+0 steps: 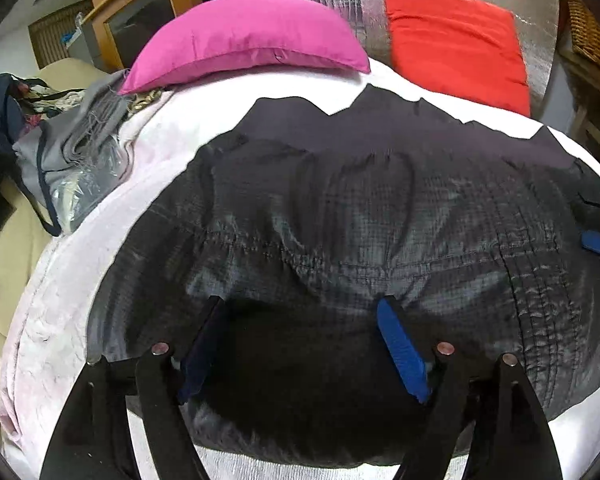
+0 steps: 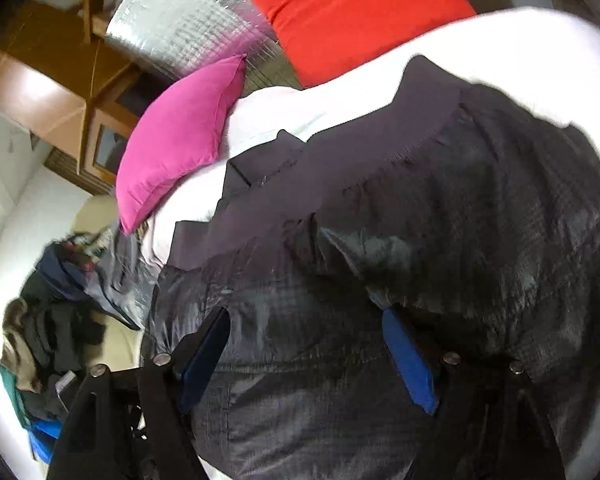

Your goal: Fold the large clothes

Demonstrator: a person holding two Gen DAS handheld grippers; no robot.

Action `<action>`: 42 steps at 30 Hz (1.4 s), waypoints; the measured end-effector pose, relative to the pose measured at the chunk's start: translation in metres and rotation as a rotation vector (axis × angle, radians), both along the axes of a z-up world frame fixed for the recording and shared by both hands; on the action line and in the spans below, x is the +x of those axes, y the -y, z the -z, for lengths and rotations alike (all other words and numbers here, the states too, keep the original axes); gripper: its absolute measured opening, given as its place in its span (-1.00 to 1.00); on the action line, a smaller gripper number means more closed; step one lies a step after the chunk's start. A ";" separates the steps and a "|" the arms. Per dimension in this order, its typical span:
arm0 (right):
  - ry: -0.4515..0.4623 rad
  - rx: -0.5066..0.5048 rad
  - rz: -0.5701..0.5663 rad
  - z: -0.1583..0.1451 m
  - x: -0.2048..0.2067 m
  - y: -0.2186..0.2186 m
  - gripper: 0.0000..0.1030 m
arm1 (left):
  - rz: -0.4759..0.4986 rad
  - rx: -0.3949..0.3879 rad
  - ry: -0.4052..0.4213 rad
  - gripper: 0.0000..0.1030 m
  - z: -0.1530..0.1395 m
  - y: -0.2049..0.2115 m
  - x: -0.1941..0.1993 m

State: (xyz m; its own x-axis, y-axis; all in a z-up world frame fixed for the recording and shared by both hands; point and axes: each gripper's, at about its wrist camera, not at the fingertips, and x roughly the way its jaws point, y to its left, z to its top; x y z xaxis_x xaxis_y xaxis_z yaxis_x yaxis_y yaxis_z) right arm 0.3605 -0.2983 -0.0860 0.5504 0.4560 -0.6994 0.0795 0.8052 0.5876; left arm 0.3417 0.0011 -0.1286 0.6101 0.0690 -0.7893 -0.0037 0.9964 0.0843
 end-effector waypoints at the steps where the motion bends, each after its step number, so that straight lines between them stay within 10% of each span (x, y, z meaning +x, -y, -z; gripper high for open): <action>1: 0.024 0.009 -0.006 -0.007 -0.005 -0.001 0.59 | -0.005 -0.008 0.000 0.54 -0.004 -0.001 -0.002; 30: 0.021 -0.081 -0.008 -0.009 -0.051 0.025 0.61 | 0.045 -0.029 -0.016 0.56 -0.016 0.027 -0.021; 42: 0.012 -0.093 0.137 -0.027 -0.088 0.161 0.85 | -0.072 -0.208 0.113 0.72 -0.043 -0.123 -0.027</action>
State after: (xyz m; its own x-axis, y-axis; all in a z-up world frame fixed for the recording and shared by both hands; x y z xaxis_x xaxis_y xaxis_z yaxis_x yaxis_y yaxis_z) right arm 0.2722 -0.4590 -0.0593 0.6117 0.3094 -0.7281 0.1859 0.8384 0.5124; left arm 0.3143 0.1243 -0.0852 0.6950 -0.0420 -0.7178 -0.0726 0.9891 -0.1281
